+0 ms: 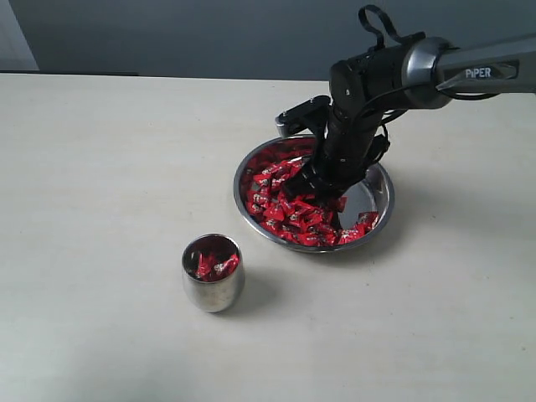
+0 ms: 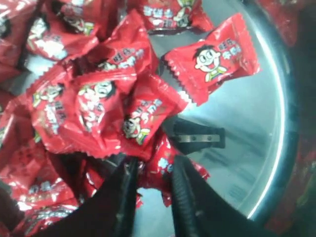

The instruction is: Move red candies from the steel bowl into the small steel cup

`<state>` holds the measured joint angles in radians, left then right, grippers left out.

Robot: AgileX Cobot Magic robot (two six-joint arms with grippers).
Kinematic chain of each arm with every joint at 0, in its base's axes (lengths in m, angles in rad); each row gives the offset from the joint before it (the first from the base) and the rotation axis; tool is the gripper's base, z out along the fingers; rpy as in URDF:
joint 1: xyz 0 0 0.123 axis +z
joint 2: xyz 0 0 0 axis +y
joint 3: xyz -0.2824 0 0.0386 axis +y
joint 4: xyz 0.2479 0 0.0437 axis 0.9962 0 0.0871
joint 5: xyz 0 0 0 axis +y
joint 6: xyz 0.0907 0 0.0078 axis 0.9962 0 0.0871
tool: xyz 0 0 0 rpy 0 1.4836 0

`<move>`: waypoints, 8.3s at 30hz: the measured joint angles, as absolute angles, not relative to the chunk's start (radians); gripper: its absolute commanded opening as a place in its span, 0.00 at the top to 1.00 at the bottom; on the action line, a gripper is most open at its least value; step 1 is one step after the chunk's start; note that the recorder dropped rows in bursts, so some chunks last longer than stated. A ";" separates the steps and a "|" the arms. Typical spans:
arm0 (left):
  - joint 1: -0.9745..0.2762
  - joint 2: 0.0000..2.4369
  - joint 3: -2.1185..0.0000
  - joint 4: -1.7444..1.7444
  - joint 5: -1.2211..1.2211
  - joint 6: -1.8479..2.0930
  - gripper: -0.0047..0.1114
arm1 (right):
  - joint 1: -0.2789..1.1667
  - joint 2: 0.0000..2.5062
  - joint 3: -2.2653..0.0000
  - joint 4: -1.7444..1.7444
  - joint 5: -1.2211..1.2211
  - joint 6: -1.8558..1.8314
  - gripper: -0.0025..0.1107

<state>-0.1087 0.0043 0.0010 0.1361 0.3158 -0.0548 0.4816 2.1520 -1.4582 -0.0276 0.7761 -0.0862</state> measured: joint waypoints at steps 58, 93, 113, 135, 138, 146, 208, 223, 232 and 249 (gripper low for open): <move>-0.109 0.004 0.001 0.136 0.316 -0.055 0.96 | 0.699 1.977 -1.463 0.523 1.008 -0.445 0.97; -0.109 0.004 0.001 0.136 0.316 -0.055 0.96 | 0.699 1.948 -1.463 0.442 0.916 -0.472 0.69; -0.109 0.004 0.001 0.136 0.316 -0.055 0.96 | 0.630 1.904 -1.463 -0.040 0.855 -0.083 0.69; -0.109 0.004 0.001 0.136 0.316 -0.055 0.96 | 0.483 2.070 -1.463 0.141 0.862 -0.162 0.69; -0.109 0.004 0.001 0.136 0.316 -0.055 0.96 | 0.483 2.070 -1.463 0.141 0.864 -0.170 0.65; -0.109 0.004 0.001 0.136 0.316 -0.055 0.96 | 0.483 2.070 -1.463 0.144 0.942 -0.210 0.60; -0.109 0.004 0.001 0.136 0.316 -0.055 0.96 | 0.483 2.004 -1.463 0.142 0.860 -0.208 0.98; -0.109 0.004 0.001 0.136 0.316 -0.055 0.96 | 0.483 2.020 -1.463 0.067 0.914 -0.216 0.68; -0.109 0.004 0.001 0.136 0.316 -0.055 0.96 | 0.483 2.089 -1.463 0.070 1.030 -0.216 0.57; -0.109 0.004 0.001 0.136 0.316 -0.055 0.96 | 0.483 2.155 -1.463 0.107 1.026 -0.213 0.87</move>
<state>-0.1087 0.0043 0.0010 0.1361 0.3158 -0.0548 0.4832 2.1550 -1.4626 0.1067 1.0260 -0.2133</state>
